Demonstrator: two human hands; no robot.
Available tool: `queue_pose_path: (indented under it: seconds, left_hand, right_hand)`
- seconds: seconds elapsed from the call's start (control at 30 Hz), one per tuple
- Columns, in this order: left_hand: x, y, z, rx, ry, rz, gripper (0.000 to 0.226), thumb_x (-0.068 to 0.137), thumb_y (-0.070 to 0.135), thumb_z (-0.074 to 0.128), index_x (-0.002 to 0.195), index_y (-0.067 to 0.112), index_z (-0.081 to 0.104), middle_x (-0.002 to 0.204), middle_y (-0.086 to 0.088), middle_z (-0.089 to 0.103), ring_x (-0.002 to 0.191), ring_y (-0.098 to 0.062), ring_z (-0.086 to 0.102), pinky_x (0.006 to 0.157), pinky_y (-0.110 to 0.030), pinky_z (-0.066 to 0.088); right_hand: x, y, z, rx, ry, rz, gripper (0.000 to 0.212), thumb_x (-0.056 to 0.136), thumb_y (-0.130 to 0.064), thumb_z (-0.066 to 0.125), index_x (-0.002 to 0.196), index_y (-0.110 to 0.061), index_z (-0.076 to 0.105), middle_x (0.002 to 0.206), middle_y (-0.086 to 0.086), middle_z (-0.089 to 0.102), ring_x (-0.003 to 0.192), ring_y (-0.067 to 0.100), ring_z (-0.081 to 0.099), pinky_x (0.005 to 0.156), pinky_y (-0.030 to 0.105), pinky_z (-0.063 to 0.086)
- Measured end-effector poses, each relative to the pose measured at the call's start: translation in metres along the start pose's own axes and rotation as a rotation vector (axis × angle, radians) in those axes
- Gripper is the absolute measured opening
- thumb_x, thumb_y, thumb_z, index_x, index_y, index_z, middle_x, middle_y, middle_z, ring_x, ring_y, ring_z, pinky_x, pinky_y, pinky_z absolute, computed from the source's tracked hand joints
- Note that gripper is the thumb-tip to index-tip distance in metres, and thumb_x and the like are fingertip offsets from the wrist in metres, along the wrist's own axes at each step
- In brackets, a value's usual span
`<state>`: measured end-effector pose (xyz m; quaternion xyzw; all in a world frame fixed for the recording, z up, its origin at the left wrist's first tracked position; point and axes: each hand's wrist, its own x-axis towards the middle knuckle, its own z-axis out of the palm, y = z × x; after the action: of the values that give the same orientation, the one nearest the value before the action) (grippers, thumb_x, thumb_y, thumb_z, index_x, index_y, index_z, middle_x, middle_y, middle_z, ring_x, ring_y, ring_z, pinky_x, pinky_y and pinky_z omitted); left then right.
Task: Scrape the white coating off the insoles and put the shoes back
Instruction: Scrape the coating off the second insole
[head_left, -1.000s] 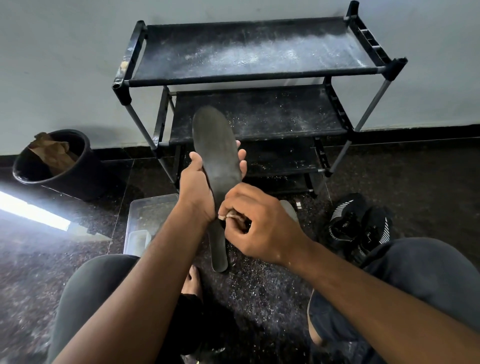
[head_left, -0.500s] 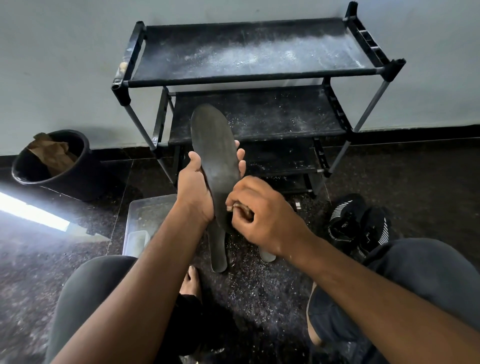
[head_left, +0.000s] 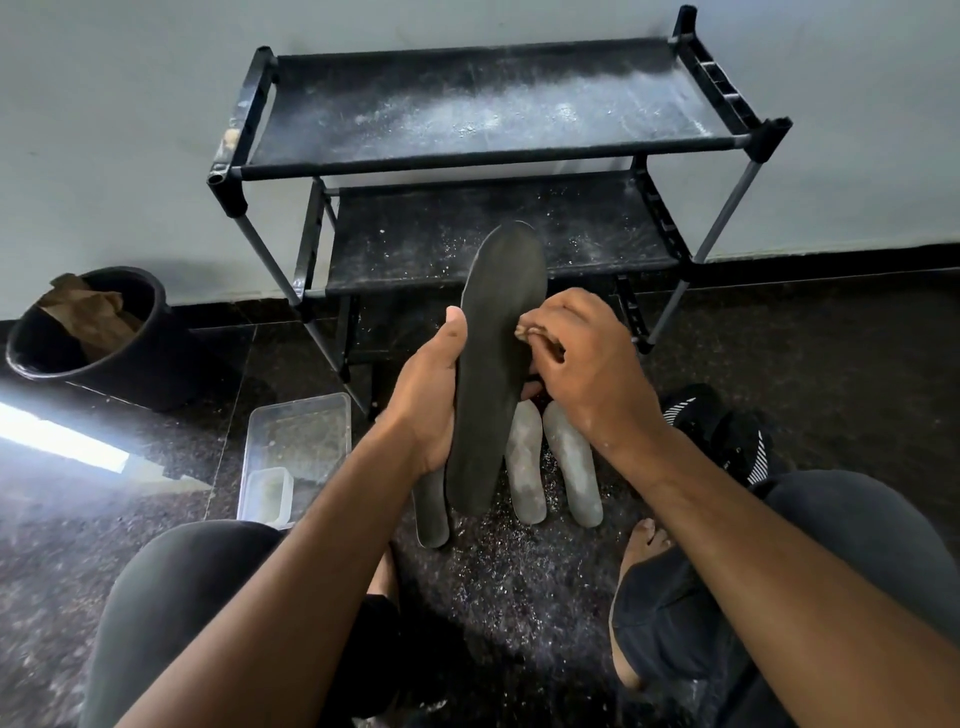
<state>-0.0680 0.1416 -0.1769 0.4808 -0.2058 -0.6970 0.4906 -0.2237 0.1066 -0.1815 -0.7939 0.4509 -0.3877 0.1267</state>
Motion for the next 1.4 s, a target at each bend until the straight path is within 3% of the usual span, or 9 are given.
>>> queue_pose_path:
  seconds: [0.07, 0.23, 0.43, 0.6, 0.83, 1.03, 1.27, 1.33, 1.4]
  left_hand:
    - [-0.003, 0.0, 0.002, 0.036, -0.019, -0.016, 0.068, 0.109, 0.055, 0.029, 0.136, 0.002, 0.062, 0.127, -0.019, 0.072, 0.114, -0.031, 0.072, 0.093, -0.044, 0.059]
    - [-0.006, 0.0, 0.005, 0.056, -0.018, -0.017, 0.063, 0.111, 0.049, 0.032, 0.137, 0.0, 0.061, 0.104, -0.012, 0.078, 0.086, -0.02, 0.077, 0.066, -0.031, 0.062]
    - [-0.005, 0.0, 0.003, 0.048, -0.019, -0.048, 0.066, 0.109, 0.054, 0.035, 0.137, 0.0, 0.061, 0.127, -0.026, 0.069, 0.11, -0.039, 0.072, 0.082, -0.046, 0.064]
    - [-0.003, -0.002, 0.001, 0.084, -0.051, -0.035, 0.059, 0.11, 0.048, 0.035, 0.132, 0.0, 0.063, 0.098, -0.015, 0.079, 0.081, -0.023, 0.078, 0.063, -0.032, 0.062]
    - [0.001, -0.008, -0.001, 0.076, -0.128, -0.048, 0.063, 0.108, 0.052, 0.034, 0.143, 0.004, 0.055, 0.13, -0.027, 0.067, 0.112, -0.04, 0.071, 0.082, -0.046, 0.064]
    - [0.003, -0.01, -0.003, 0.024, -0.145, -0.035, 0.054, 0.11, 0.049, 0.035, 0.147, 0.014, 0.051, 0.138, -0.021, 0.064, 0.113, -0.035, 0.071, 0.079, -0.048, 0.062]
    - [-0.001, -0.009, -0.001, 0.068, -0.204, 0.009, 0.044, 0.11, 0.045, 0.034, 0.145, 0.028, 0.053, 0.135, -0.018, 0.067, 0.111, -0.048, 0.069, 0.093, -0.062, 0.052]
    - [-0.002, -0.009, 0.001, 0.042, -0.206, 0.001, 0.043, 0.111, 0.043, 0.033, 0.144, 0.024, 0.054, 0.129, -0.017, 0.07, 0.106, -0.041, 0.072, 0.084, -0.063, 0.059]
    - [-0.003, -0.007, 0.003, 0.018, -0.181, -0.006, 0.044, 0.112, 0.039, 0.033, 0.142, 0.016, 0.055, 0.114, -0.014, 0.075, 0.094, -0.028, 0.076, 0.068, -0.048, 0.063]
  right_hand:
    - [0.002, 0.001, -0.001, 0.023, 0.059, 0.042, 0.013, 0.088, 0.001, 0.067, 0.098, -0.004, 0.072, 0.097, 0.005, 0.062, 0.092, 0.019, 0.061, 0.084, 0.027, 0.052]
    - [-0.007, -0.011, 0.006, 0.056, -0.04, -0.004, 0.01, 0.088, -0.001, 0.067, 0.096, -0.005, 0.073, 0.094, 0.004, 0.062, 0.091, 0.017, 0.061, 0.081, 0.029, 0.053]
    - [0.008, 0.006, -0.008, 0.029, 0.155, 0.124, 0.012, 0.084, 0.003, 0.068, 0.089, -0.007, 0.073, 0.092, 0.004, 0.062, 0.085, 0.016, 0.062, 0.075, 0.022, 0.051]
    - [-0.01, -0.014, 0.005, 0.039, -0.026, -0.006, 0.011, 0.087, 0.0, 0.066, 0.095, -0.005, 0.073, 0.093, 0.005, 0.061, 0.09, 0.017, 0.058, 0.082, 0.021, 0.048]
    - [0.01, 0.01, -0.011, 0.008, 0.159, 0.141, 0.012, 0.085, 0.003, 0.068, 0.091, -0.007, 0.072, 0.092, 0.003, 0.062, 0.087, 0.018, 0.061, 0.076, 0.031, 0.053]
    - [-0.009, -0.011, 0.002, 0.049, -0.024, 0.005, 0.012, 0.089, -0.001, 0.066, 0.097, -0.005, 0.073, 0.095, 0.003, 0.06, 0.093, 0.016, 0.058, 0.084, 0.021, 0.048]
    - [0.012, 0.008, -0.016, 0.024, 0.184, 0.168, 0.011, 0.085, 0.002, 0.07, 0.091, -0.007, 0.074, 0.092, 0.003, 0.063, 0.084, 0.013, 0.062, 0.076, 0.028, 0.054]
    - [0.002, -0.003, -0.008, 0.059, 0.095, 0.115, 0.011, 0.086, 0.001, 0.068, 0.093, -0.006, 0.073, 0.093, 0.004, 0.062, 0.086, 0.014, 0.061, 0.077, 0.027, 0.053]
    - [-0.007, -0.013, 0.0, 0.091, -0.009, 0.036, 0.011, 0.087, -0.001, 0.067, 0.095, -0.005, 0.073, 0.095, 0.004, 0.062, 0.09, 0.015, 0.06, 0.081, 0.026, 0.051]
